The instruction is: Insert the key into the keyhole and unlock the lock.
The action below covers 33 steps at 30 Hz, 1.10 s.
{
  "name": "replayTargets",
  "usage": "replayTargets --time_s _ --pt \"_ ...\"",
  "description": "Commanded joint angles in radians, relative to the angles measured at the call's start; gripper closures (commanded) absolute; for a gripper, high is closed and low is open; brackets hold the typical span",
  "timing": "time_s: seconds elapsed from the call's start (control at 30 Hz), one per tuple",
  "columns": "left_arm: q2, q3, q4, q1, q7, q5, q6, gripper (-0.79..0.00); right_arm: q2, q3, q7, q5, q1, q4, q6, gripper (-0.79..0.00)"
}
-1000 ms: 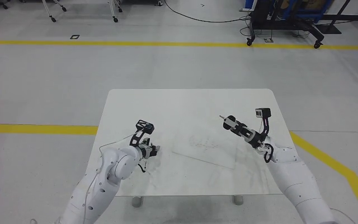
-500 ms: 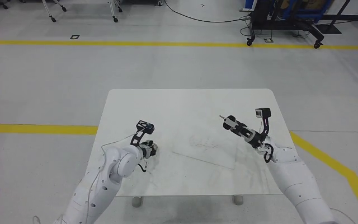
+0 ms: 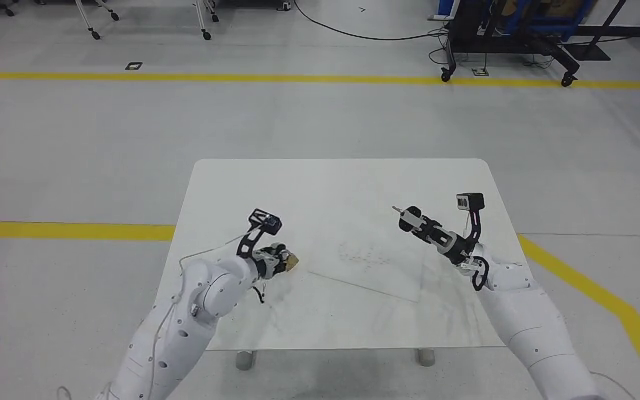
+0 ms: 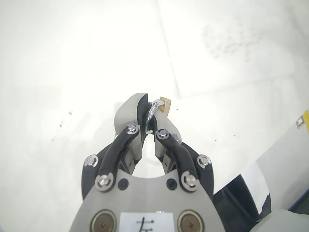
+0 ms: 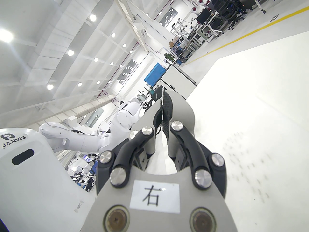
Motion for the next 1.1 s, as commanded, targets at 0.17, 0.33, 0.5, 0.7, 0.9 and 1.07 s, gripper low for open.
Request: replayTargets --time_s 0.17,0.33,0.5,0.7,0.9,1.07 --pt "-0.030 -0.011 0.121 -0.028 0.402 -0.229 -0.099 0.000 0.000 0.000 0.000 0.000 0.000 0.000 0.000 0.000" --pt "-0.033 -0.003 0.126 -0.029 0.424 -0.243 -0.112 0.000 0.000 0.000 0.000 0.000 0.000 0.000 0.000 0.000" --pt "-0.046 -0.002 0.138 -0.041 0.399 -0.452 -0.131 0.000 -0.015 -0.056 -0.029 -0.015 0.013 -0.029 0.059 0.000" --pt "-0.088 0.032 0.338 -0.198 0.242 -0.866 0.006 0.000 -0.083 -0.206 -0.120 0.135 0.113 0.089 0.036 0.000" --pt "-0.118 0.083 0.491 -0.283 0.069 -1.062 -0.017 0.000 -0.148 -0.303 -0.167 0.208 0.221 0.246 -0.037 0.000" --pt "-0.140 0.098 0.587 -0.316 -0.051 -1.249 -0.022 0.000 -0.183 -0.336 -0.190 0.207 0.271 0.289 -0.069 0.000"
